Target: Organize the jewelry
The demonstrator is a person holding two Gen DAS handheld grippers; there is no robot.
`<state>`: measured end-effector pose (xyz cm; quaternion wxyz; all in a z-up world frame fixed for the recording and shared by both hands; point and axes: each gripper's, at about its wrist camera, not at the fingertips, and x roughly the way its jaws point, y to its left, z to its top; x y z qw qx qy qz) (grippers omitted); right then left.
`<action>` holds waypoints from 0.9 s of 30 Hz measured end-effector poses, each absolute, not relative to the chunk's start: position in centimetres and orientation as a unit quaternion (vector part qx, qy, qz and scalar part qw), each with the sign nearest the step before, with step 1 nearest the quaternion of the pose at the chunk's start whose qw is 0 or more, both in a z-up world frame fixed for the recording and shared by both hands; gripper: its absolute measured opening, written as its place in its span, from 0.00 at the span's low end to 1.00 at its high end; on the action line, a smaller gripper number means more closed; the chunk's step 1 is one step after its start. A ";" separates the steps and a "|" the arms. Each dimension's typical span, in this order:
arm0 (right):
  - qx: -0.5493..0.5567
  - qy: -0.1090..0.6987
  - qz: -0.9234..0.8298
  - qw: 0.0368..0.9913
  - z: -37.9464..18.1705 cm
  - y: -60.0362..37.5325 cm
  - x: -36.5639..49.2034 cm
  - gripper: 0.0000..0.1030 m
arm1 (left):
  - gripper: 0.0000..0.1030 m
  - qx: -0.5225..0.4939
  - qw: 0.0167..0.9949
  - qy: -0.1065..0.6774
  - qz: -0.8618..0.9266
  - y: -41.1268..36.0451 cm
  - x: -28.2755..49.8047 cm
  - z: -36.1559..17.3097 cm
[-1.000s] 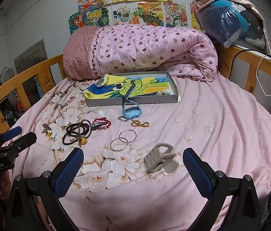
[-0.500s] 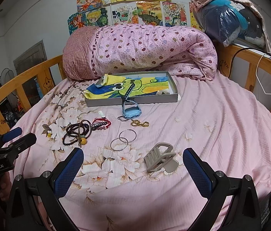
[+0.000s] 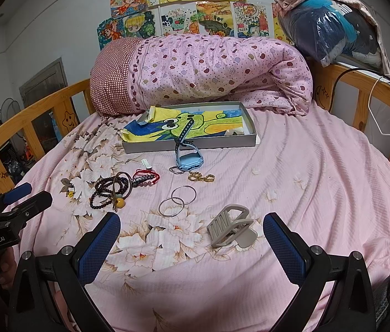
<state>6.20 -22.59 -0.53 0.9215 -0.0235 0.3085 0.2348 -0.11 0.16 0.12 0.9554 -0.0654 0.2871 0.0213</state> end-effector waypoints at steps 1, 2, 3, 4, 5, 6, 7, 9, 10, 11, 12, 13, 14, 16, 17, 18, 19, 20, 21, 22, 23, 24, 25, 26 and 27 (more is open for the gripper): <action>-0.024 0.309 0.235 0.921 -0.5 -22.6 6.2 1.00 | 0.97 -0.065 0.955 0.287 0.021 0.2 -0.1 0.1; -0.023 0.309 0.235 0.921 -0.5 -22.6 6.2 1.00 | 0.97 -0.066 0.955 0.288 0.021 0.2 -0.1 0.1; -0.023 0.309 0.235 0.921 -0.5 -22.6 6.2 1.00 | 0.97 -0.066 0.955 0.287 0.021 0.2 -0.1 0.1; -0.023 0.309 0.235 0.921 -0.6 -22.6 6.2 1.00 | 0.97 -0.066 0.955 0.287 0.021 0.2 -0.2 0.2; -0.023 0.309 0.235 0.921 -0.6 -22.6 6.2 1.00 | 0.97 -0.065 0.955 0.287 0.021 0.2 -0.1 0.2; -0.023 0.309 0.235 0.921 -0.6 -22.6 6.2 1.00 | 0.97 -0.065 0.955 0.287 0.021 0.2 -0.1 0.1; -0.023 0.309 0.235 0.921 -0.6 -22.6 6.2 1.00 | 0.97 -0.066 0.955 0.287 0.021 0.2 -0.1 0.1; -0.023 0.310 0.234 0.921 -0.7 -22.5 6.2 1.00 | 0.97 -0.065 0.955 0.287 0.021 0.2 -0.1 0.1; -0.023 0.310 0.234 0.921 -0.7 -22.6 6.2 1.00 | 0.97 -0.065 0.955 0.287 0.021 0.2 -0.1 0.1; -0.023 0.310 0.235 0.921 -0.7 -22.5 6.2 1.00 | 0.97 -0.066 0.955 0.287 0.021 0.2 -0.1 0.1; -0.023 0.310 0.234 0.921 -0.7 -22.5 6.2 1.00 | 0.97 -0.066 0.955 0.287 0.021 0.2 -0.1 0.1; -0.023 0.310 0.234 0.921 -0.7 -22.5 6.2 1.00 | 0.97 -0.066 0.955 0.287 0.021 0.2 -0.1 0.1; -0.023 0.310 0.235 0.921 -0.7 -22.5 6.1 1.00 | 0.97 -0.065 0.955 0.287 0.021 0.1 -0.1 0.1; -0.023 0.310 0.235 0.921 -0.6 -22.4 6.1 1.00 | 0.97 -0.066 0.955 0.287 0.021 0.2 -0.1 0.1; -0.023 0.310 0.235 0.921 -0.6 -22.4 6.1 1.00 | 0.97 -0.066 0.955 0.287 0.021 0.2 -0.1 0.1; -0.023 0.310 0.235 0.921 -0.6 -22.4 6.1 1.00 | 0.97 -0.066 0.955 0.287 0.021 0.2 -0.1 0.1; -0.022 0.310 0.235 0.921 -0.6 -22.3 6.1 1.00 | 0.97 -0.066 0.955 0.288 0.021 0.2 -0.1 0.1; -0.023 0.310 0.235 0.921 -0.5 -22.3 6.1 1.00 | 0.97 -0.065 0.955 0.288 0.021 0.2 -0.1 0.1; -0.023 0.311 0.234 0.921 -0.5 -22.3 6.1 1.00 | 0.97 -0.066 0.955 0.287 0.021 0.2 -0.2 0.1; -0.023 0.311 0.234 0.921 -0.5 -22.3 6.1 1.00 | 0.97 -0.066 0.955 0.287 0.022 0.2 -0.1 0.1; -0.022 0.312 0.234 0.921 -0.8 -22.5 6.2 1.00 | 0.97 -0.066 0.955 0.287 0.021 0.2 -0.1 0.1; -0.022 0.313 0.234 0.920 -1.0 -22.8 6.3 1.00 | 0.97 -0.066 0.955 0.287 0.021 0.2 -0.1 0.1; -0.022 0.313 0.233 0.920 -1.2 -22.9 6.4 1.00 | 0.97 -0.066 0.955 0.288 0.021 0.2 -0.1 0.1; -0.023 0.315 0.232 0.920 -1.3 -23.0 6.6 1.00 | 0.97 -0.065 0.955 0.288 0.021 0.2 -0.1 0.1; -0.024 0.316 0.230 0.920 -1.4 -23.1 6.7 1.00 | 0.97 -0.065 0.955 0.288 0.022 0.2 -0.1 0.1</action>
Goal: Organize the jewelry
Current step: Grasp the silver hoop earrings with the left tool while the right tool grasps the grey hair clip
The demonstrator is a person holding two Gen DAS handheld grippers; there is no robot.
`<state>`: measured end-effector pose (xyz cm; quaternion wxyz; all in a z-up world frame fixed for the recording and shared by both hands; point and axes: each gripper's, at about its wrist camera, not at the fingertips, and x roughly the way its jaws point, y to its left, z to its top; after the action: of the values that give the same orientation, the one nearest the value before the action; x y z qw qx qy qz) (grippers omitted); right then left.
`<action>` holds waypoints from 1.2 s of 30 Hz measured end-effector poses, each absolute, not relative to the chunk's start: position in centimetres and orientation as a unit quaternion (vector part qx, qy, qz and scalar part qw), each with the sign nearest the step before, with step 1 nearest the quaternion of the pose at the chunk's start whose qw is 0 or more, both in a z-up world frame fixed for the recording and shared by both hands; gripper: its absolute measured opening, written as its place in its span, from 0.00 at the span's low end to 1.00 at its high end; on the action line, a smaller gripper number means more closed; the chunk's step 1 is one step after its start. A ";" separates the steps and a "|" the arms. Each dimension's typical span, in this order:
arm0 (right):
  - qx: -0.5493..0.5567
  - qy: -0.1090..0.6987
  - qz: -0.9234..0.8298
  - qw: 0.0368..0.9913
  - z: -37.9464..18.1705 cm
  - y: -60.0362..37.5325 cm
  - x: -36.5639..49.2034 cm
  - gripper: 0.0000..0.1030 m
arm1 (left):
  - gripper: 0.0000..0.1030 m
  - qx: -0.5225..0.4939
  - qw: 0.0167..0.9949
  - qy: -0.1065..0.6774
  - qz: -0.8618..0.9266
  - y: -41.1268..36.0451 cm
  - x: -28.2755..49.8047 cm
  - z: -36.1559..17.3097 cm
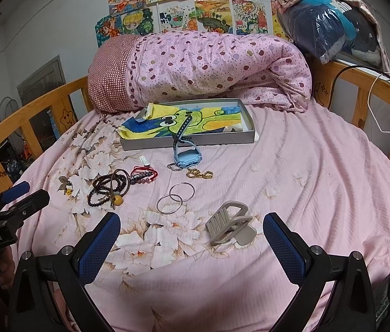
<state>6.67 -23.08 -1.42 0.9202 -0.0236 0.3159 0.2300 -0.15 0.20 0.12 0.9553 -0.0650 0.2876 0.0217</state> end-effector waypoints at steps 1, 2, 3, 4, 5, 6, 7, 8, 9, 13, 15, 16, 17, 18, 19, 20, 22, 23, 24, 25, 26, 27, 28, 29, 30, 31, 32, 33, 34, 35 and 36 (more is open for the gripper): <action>-0.024 0.317 0.228 0.920 -1.4 -23.1 6.6 1.00 | 0.97 -0.065 0.955 0.288 0.022 0.2 -0.1 0.1; -0.024 0.318 0.227 0.920 -1.3 -22.9 6.5 1.00 | 0.97 -0.066 0.955 0.288 0.022 0.2 0.0 0.1; -0.025 0.320 0.224 0.920 -1.4 -22.8 6.5 1.00 | 0.97 -0.066 0.955 0.289 0.022 0.2 0.0 0.0; -0.025 0.323 0.220 0.920 -1.5 -22.6 6.6 1.00 | 0.97 -0.066 0.955 0.289 0.022 0.2 0.0 0.0; -0.027 0.325 0.216 0.920 -1.6 -22.6 6.5 1.00 | 0.97 -0.066 0.954 0.290 0.022 0.2 0.0 0.0; -0.027 0.327 0.212 0.920 -1.6 -22.6 6.5 1.00 | 0.97 -0.066 0.954 0.290 0.022 0.1 0.0 0.0; -0.028 0.331 0.210 0.920 -1.4 -22.6 6.8 1.00 | 0.97 -0.066 0.954 0.293 0.021 0.1 0.1 -0.1; -0.027 0.334 0.208 0.919 -1.5 -22.6 6.8 1.00 | 0.97 -0.066 0.953 0.295 0.020 0.1 0.1 -0.1; -0.026 0.337 0.206 0.918 -1.5 -22.7 6.9 1.00 | 0.97 -0.066 0.952 0.297 0.021 -0.9 0.2 -0.3; -0.014 0.351 0.200 0.915 -1.7 -23.4 7.6 1.00 | 0.97 -0.077 0.946 0.313 0.023 -0.5 0.7 -0.8; -0.004 0.359 0.196 0.913 -1.9 -23.8 8.2 1.00 | 0.97 -0.083 0.943 0.322 0.021 -0.1 0.9 -1.1; -0.001 0.364 0.195 0.911 -2.0 -24.0 8.7 1.00 | 0.97 -0.085 0.941 0.326 0.020 0.0 1.1 -1.3; 0.001 0.372 0.194 0.907 -2.2 -24.2 9.1 1.00 | 0.97 -0.087 0.939 0.332 0.016 0.1 1.3 -1.4; 0.003 0.381 0.193 0.904 -2.4 -24.3 9.5 1.00 | 0.97 -0.088 0.938 0.336 0.012 0.1 1.5 -1.5; 0.009 0.391 0.193 0.900 -2.7 -24.5 9.9 1.00 | 0.97 -0.087 0.936 0.341 0.009 0.1 1.7 -1.6; 0.019 0.404 0.199 0.893 -3.1 -24.8 10.4 1.00 | 0.97 -0.085 0.934 0.346 0.002 0.0 2.0 -1.7; 0.030 0.429 0.207 0.879 -3.8 -25.1 11.3 1.00 | 0.97 -0.083 0.933 0.350 -0.014 -0.1 2.5 -1.9; 0.034 0.441 0.211 0.872 -4.1 -25.3 11.9 1.00 | 0.97 -0.081 0.932 0.352 -0.023 -0.3 2.8 -2.1; 0.037 0.450 0.212 0.867 -4.2 -25.4 12.3 1.00 | 0.97 -0.078 0.931 0.354 -0.034 -0.5 3.1 -2.3; 0.040 0.457 0.214 0.863 -4.4 -25.6 12.7 1.00 | 0.97 -0.075 0.931 0.356 -0.042 -0.7 3.4 -2.4; 0.041 0.468 0.215 0.856 -4.7 -25.8 13.4 1.00 | 0.97 -0.071 0.929 0.359 -0.053 -1.0 3.8 -2.6; 0.041 0.476 0.216 0.852 -4.8 -25.9 13.9 1.00 | 0.97 -0.068 0.928 0.362 -0.062 -1.4 4.2 -2.8; 0.043 0.484 0.221 0.846 -5.0 -26.2 14.6 1.00 | 0.97 -0.067 0.926 0.365 -0.070 -1.5 4.5 -3.0; 0.044 0.492 0.227 0.839 -5.2 -26.3 15.2 1.00 | 0.97 -0.066 0.923 0.370 -0.079 -1.8 5.0 -3.3; 0.042 0.500 0.231 0.834 -5.4 -26.4 15.7 1.00 | 0.97 -0.065 0.921 0.374 -0.087 -2.1 5.4 -3.6; 0.039 0.512 0.237 0.824 -5.7 -26.5 16.4 1.00 | 0.97 -0.065 0.919 0.376 -0.094 -2.2 5.8 -3.7; 0.043 0.521 0.243 0.817 -6.0 -26.6 16.8 1.00 | 0.97 -0.063 0.918 0.378 -0.105 -2.6 6.2 -3.9; 0.048 0.527 0.248 0.812 -6.2 -26.7 17.2 1.00 | 0.96 -0.060 0.917 0.379 -0.111 -2.7 6.6 -4.0; 0.056 0.534 0.256 0.804 -6.5 -26.8 17.5 1.00 | 0.96 -0.054 0.916 0.380 -0.120 -3.2 7.0 -4.2; 0.060 0.539 0.259 0.799 -6.8 -26.8 17.8 1.00 | 0.95 -0.046 0.915 0.380 -0.128 -3.6 7.5 -4.4; 0.064 0.542 0.262 0.796 -7.0 -26.9 18.1 1.00 | 0.92 -0.042 0.914 0.381 -0.133 -3.9 7.8 -4.5</action>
<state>18.12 -26.86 -7.05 0.7959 0.0637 0.5422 0.2617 7.77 -3.88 -4.49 0.9141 -0.0417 0.3808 -0.1328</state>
